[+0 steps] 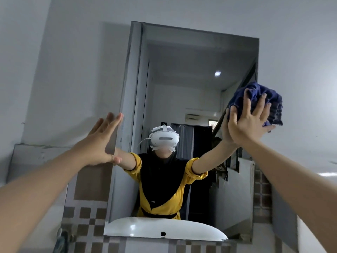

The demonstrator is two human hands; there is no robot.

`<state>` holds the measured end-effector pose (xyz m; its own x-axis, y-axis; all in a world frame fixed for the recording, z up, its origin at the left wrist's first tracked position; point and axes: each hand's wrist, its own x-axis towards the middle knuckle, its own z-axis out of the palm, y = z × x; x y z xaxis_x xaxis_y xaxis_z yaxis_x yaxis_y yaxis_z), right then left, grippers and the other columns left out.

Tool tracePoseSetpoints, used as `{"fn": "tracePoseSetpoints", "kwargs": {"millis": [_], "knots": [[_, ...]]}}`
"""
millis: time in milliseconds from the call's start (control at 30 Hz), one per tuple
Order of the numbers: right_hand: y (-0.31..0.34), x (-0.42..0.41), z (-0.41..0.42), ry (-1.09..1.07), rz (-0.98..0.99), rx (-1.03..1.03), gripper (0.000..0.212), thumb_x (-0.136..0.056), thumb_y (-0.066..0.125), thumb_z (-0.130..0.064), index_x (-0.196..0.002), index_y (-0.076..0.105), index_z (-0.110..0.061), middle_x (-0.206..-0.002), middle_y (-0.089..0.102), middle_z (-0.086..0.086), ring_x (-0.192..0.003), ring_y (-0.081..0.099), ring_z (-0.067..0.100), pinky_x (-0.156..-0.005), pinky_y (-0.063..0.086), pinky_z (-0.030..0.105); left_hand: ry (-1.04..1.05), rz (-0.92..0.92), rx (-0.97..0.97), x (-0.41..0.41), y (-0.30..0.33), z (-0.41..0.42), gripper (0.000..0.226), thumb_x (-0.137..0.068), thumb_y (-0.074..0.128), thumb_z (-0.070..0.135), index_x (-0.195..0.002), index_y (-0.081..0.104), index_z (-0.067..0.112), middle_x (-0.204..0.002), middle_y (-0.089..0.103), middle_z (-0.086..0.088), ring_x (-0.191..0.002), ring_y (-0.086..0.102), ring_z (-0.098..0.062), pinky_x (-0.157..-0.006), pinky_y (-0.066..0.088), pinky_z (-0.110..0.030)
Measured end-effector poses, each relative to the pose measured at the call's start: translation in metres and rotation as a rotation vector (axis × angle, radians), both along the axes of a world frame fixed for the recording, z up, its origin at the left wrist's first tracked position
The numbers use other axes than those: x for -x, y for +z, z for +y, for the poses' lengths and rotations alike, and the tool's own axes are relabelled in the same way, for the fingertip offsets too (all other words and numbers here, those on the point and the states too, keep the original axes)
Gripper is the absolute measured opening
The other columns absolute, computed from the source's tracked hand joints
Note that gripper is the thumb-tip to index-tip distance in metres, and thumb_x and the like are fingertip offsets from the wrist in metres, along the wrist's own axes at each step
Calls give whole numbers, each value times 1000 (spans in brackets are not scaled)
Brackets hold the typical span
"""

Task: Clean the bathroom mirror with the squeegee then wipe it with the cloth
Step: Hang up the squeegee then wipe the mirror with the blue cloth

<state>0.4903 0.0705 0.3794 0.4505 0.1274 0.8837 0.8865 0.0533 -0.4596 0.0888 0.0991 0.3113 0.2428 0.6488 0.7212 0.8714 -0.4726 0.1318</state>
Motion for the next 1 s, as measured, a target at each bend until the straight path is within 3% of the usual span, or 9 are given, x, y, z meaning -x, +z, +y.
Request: {"fn": "tracePoseSetpoints", "kwargs": {"millis": [267, 433, 533, 767, 833, 1000], "knots": [[-23, 69, 9, 57, 132, -19, 56, -96, 30, -53, -148, 12, -43, -163, -9, 5, -149, -10, 31, -104, -5, 76, -11, 15, -21, 2, -1, 2, 137, -60, 84, 44, -133, -31, 54, -154, -29, 9, -144, -22, -21, -117, 13, -56], [-26, 123, 15, 116, 223, -36, 53, -96, 31, -51, -147, 16, -44, -163, -12, 4, -148, -14, 28, -103, -6, 76, 25, -12, -24, 2, -2, -3, 134, -60, 84, 43, -127, -30, 63, -154, -26, 16, -146, -15, -20, -108, 20, -69], [-21, 151, 19, 144, 277, -61, 52, -96, 32, -50, -146, 21, -43, -162, -12, 4, -148, -14, 28, -104, -4, 78, 14, 7, -26, 2, -2, -4, 132, -62, 83, 45, -126, -31, 64, -154, -26, 16, -146, -14, -21, -107, 20, -70], [-15, 217, 24, 185, 156, -22, 52, -96, 34, -50, -146, 22, -43, -162, -15, 4, -148, -15, 29, -103, -8, 76, 3, 41, -26, 5, -2, -3, 130, -60, 78, 56, -130, -31, 59, -155, -27, 14, -145, -14, -21, -102, 21, -75], [-9, 236, 24, 221, 118, -17, 53, -96, 34, -50, -147, 19, -44, -162, -17, 3, -147, -17, 28, -103, -10, 75, 21, 76, -50, 9, -10, -2, 120, -67, 69, 63, -134, -29, 54, -154, -30, 14, -145, -17, -19, -103, 17, -76], [3, 268, 27, 260, -147, 28, 51, -96, 37, -47, -144, 21, -48, -161, -19, 2, -147, -20, 28, -101, -15, 74, 48, 169, -193, 24, -44, 8, 90, -70, 24, 82, -137, -28, 51, -152, -34, 9, -143, -25, -20, -109, 4, -67]]}}
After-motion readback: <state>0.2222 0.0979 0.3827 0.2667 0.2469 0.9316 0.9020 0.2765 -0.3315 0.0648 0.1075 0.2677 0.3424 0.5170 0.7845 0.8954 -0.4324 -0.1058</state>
